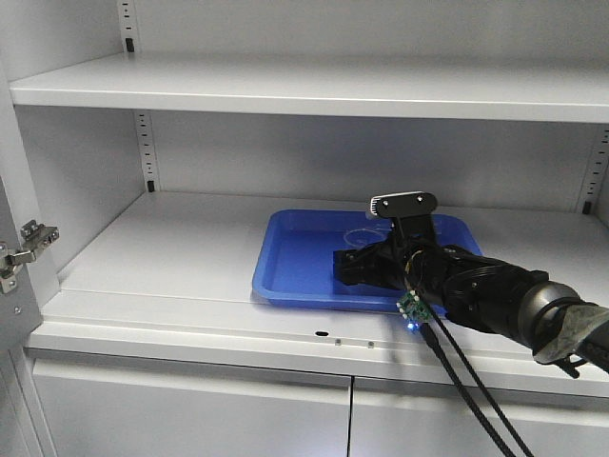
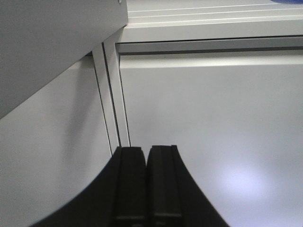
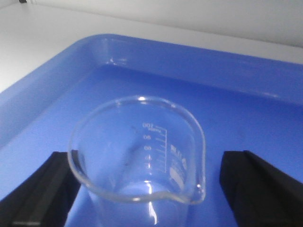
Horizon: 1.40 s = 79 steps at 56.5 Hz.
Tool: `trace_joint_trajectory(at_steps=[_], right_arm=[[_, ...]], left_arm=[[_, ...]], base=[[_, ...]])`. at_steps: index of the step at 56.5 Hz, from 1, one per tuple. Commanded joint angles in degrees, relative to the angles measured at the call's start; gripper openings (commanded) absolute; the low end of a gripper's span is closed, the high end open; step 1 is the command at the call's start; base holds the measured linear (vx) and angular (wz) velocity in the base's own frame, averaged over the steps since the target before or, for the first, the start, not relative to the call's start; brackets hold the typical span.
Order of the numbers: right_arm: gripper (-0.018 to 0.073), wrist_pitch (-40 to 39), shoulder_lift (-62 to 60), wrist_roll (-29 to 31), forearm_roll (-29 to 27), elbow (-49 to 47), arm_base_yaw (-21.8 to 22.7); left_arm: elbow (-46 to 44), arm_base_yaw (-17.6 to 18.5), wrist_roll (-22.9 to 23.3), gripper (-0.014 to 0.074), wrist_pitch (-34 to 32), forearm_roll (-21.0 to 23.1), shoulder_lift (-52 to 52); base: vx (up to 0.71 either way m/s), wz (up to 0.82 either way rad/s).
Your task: Pick beaker and place in left cabinet
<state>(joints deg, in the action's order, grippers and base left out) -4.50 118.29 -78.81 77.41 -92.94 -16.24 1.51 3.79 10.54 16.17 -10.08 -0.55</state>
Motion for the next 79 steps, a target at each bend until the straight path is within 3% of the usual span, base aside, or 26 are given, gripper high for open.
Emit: trace_joint_trajectory(at_steps=[1,36,52,65,79], right_arm=[[0.0673,-0.4,-4.5,0.1,-0.5,-1.7,0.3],[0.0654,-4.2,-12.8,-1.3,-0.4,-0.4,0.3],[0.0639,0.6,-28.2,-1.1,2.3,18.3,0.3],[0.0608,0.2,-46.1,-1.3,3.0,35.5,0.3],[0.0542,0.9,-59.7,-1.2,3.0,46.9,0.3]], left_arm=[[-0.5,0.4,0.2,0.0004,-4.8,0.1,-1.0],[-0.5,0.4,0.2,0.0004,-4.8,0.1,-1.0],[-0.5,0.4,0.2,0.0004,-4.8,0.1,-1.0],[-0.5,0.4,0.2,0.0004,-4.8,0.1,-1.0],[-0.5,0.4,0.2,0.0004,-4.8,0.1,-1.0]], base=[[0.0,0.0],[0.0,0.0],[0.0,0.0],[0.0,0.0],[0.0,0.0]])
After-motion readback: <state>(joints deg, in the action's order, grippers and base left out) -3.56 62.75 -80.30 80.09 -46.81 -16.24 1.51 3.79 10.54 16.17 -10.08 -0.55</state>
